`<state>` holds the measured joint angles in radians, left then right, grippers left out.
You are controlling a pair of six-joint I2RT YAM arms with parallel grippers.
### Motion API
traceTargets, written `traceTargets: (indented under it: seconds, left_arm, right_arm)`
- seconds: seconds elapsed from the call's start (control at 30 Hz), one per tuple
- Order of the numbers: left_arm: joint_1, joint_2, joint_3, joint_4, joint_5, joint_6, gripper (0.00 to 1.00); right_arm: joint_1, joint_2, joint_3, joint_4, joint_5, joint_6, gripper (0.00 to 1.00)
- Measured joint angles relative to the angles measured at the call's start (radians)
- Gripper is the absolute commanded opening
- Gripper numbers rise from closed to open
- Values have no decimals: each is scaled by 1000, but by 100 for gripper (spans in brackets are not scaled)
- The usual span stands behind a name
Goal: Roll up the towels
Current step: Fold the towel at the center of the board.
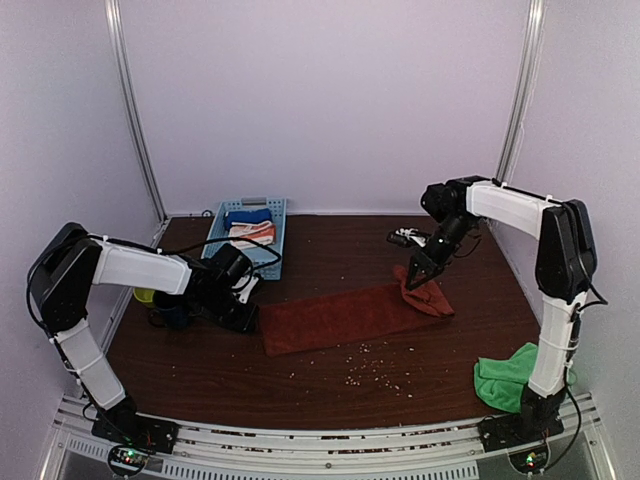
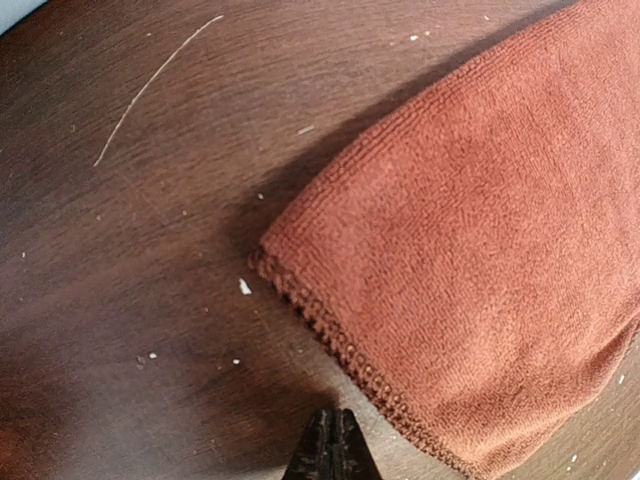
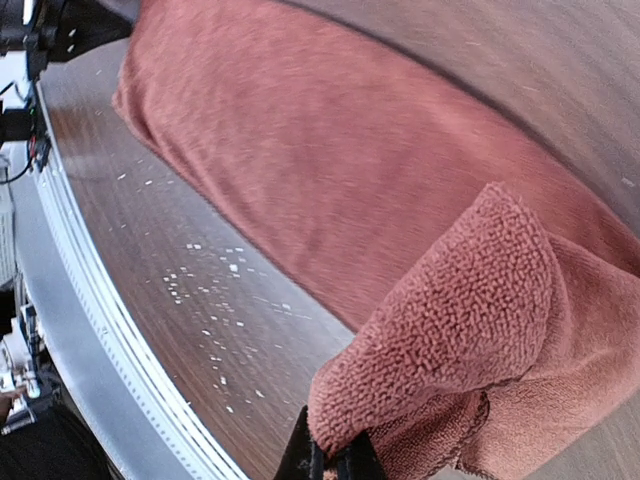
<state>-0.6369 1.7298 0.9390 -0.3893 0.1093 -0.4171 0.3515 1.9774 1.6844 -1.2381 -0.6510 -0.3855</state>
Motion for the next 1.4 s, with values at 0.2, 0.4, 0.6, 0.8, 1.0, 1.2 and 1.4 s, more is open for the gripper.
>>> traceTargets:
  seconds: [0.2, 0.4, 0.6, 0.8, 1.0, 1.2, 1.4]
  left_arm:
    - [-15, 2, 0, 8, -3, -15, 5]
    - [-31, 5, -1, 24, -5, -31, 4]
    - [-31, 3, -10, 43, -4, -46, 4]
    - [-31, -28, -68, 121, 5, -84, 4]
    - [-31, -71, -145, 204, 37, -137, 4]
    - [-32, -83, -181, 259, 68, -173, 4]
    - [-33, -98, -204, 278, 78, -192, 4]
  right_arm:
    - [115, 30, 40, 21, -53, 39, 0]
    - [207, 101, 100, 109, -89, 148, 0]
    - [296, 182, 178, 191, -105, 248, 0]
    - [365, 222, 222, 257, -122, 340, 0]
    - [414, 268, 274, 307, -137, 413, 0]
    - [452, 319, 283, 383, -135, 499, 0]
    - [476, 379, 345, 436, -131, 566, 0]
